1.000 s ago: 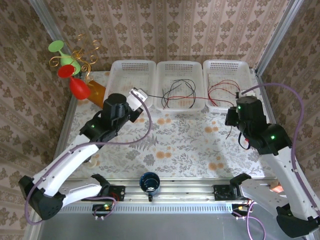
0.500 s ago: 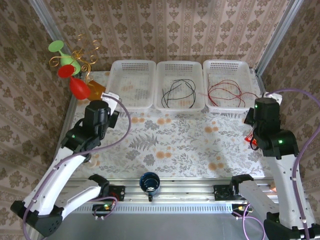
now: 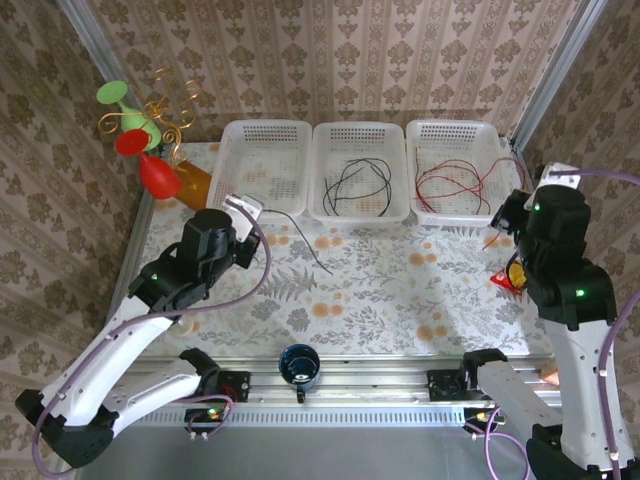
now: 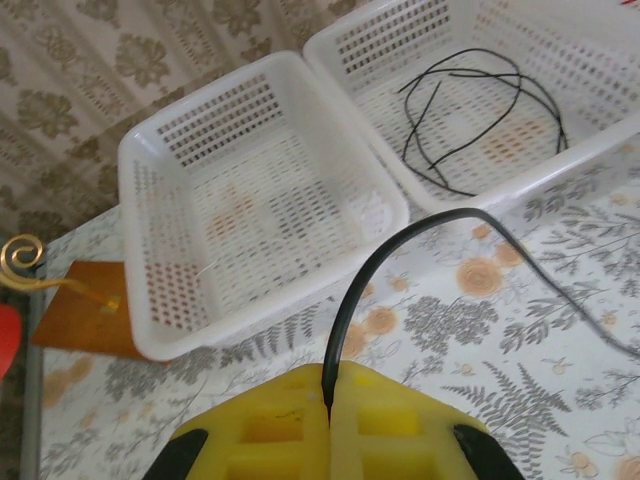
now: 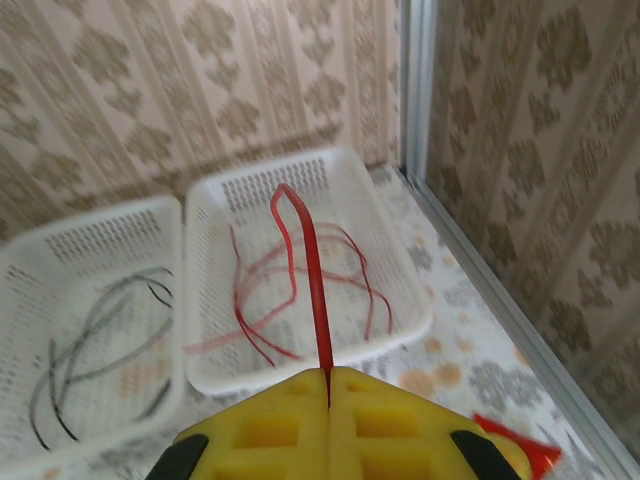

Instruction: Untangle the cables

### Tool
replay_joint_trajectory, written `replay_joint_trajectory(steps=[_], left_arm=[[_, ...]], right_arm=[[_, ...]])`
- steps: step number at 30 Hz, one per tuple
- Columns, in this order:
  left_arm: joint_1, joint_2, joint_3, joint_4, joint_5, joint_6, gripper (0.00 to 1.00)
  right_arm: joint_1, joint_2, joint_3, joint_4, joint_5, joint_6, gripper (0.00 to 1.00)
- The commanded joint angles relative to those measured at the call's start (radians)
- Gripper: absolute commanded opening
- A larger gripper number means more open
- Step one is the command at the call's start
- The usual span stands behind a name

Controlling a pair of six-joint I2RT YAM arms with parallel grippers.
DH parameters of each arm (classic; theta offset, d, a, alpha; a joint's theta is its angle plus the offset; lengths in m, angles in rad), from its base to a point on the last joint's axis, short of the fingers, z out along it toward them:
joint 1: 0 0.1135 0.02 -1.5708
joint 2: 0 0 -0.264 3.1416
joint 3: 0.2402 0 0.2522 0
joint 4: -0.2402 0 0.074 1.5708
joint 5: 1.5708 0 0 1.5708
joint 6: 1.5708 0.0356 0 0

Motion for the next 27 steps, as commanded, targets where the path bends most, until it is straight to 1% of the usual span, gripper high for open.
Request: replay_joint_trajectory(steps=[1,6,11,20,24,27], left_arm=[[-0.029,0.022,-0.009,0.063,0.007,-0.019,0.0],[-0.101,0.075,-0.016,0.093,0.005,-0.034,0.0],[-0.158,0.112,-0.026,0.129,0.0,-0.054,0.0],[-0.187,0.127,-0.01,0.146,-0.003,-0.059,0.0],[-0.195,0.127,-0.006,0.127,-0.026,-0.048,0.0],[-0.199,0.12,-0.002,0.116,-0.029,-0.051,0.0]], right_arm=[[-0.003,0.046,0.084,0.087,-0.036,-0.032,0.0],[-0.003,0.137,0.192,0.15,-0.039,-0.056,0.0],[-0.003,0.218,0.23,0.212,-0.016,-0.106,0.0],[-0.009,0.371,0.239,0.344,0.003,-0.213,0.0],[-0.011,0.475,0.214,0.354,0.073,-0.24,0.0],[-0.011,0.527,0.169,0.376,0.102,-0.223,0.0]])
